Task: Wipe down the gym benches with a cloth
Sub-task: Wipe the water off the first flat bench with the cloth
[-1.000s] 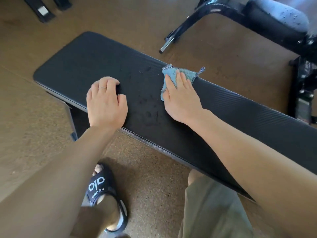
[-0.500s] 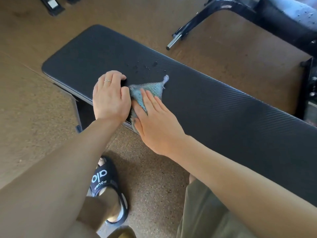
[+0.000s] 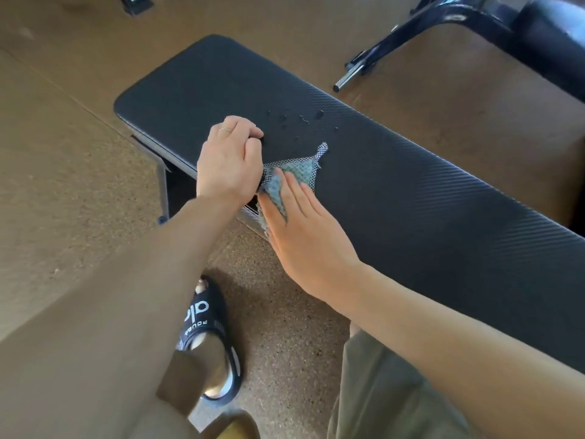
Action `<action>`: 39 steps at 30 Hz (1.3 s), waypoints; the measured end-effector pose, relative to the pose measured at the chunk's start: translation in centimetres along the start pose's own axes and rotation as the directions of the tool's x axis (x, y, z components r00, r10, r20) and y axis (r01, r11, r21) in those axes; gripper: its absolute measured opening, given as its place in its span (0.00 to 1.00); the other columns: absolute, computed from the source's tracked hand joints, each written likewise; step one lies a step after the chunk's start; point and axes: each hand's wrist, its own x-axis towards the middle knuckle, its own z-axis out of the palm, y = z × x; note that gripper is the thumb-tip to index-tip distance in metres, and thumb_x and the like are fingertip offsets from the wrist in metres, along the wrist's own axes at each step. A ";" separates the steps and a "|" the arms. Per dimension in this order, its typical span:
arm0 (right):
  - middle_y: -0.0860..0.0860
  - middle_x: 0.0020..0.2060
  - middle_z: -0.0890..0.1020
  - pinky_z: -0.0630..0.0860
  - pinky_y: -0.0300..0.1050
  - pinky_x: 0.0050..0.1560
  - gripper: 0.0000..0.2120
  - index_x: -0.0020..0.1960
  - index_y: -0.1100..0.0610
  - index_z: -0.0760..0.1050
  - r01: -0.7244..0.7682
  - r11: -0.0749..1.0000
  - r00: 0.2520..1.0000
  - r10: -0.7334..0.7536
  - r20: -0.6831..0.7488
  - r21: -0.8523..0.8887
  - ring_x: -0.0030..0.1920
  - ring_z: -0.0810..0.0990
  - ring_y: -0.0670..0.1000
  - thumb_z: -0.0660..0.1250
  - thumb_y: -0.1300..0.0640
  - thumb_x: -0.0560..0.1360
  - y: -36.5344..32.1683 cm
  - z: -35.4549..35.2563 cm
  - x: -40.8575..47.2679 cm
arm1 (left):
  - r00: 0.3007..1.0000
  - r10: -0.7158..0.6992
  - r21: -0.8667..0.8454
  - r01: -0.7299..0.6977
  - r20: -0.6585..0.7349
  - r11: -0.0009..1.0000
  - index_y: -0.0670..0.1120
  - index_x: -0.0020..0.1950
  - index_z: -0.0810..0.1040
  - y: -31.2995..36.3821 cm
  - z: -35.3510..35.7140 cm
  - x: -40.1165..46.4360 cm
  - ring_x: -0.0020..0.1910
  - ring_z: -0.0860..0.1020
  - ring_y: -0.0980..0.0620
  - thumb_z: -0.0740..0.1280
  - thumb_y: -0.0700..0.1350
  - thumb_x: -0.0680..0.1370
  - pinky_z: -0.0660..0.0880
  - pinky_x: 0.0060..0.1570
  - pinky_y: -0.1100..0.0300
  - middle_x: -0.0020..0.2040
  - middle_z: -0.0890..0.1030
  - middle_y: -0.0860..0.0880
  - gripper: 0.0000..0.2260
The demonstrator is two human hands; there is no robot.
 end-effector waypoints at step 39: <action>0.60 0.82 0.51 0.47 0.54 0.81 0.26 0.83 0.52 0.50 -0.372 0.893 0.928 0.357 0.104 0.252 0.82 0.50 0.60 0.43 0.48 0.86 11.1 1.0 13.6 | 0.955 -0.253 0.372 0.293 -0.153 0.881 0.39 0.68 0.70 -0.9 1.2 1.5 0.77 0.62 0.37 0.52 0.48 0.79 0.52 0.79 0.39 0.73 0.70 0.41 0.21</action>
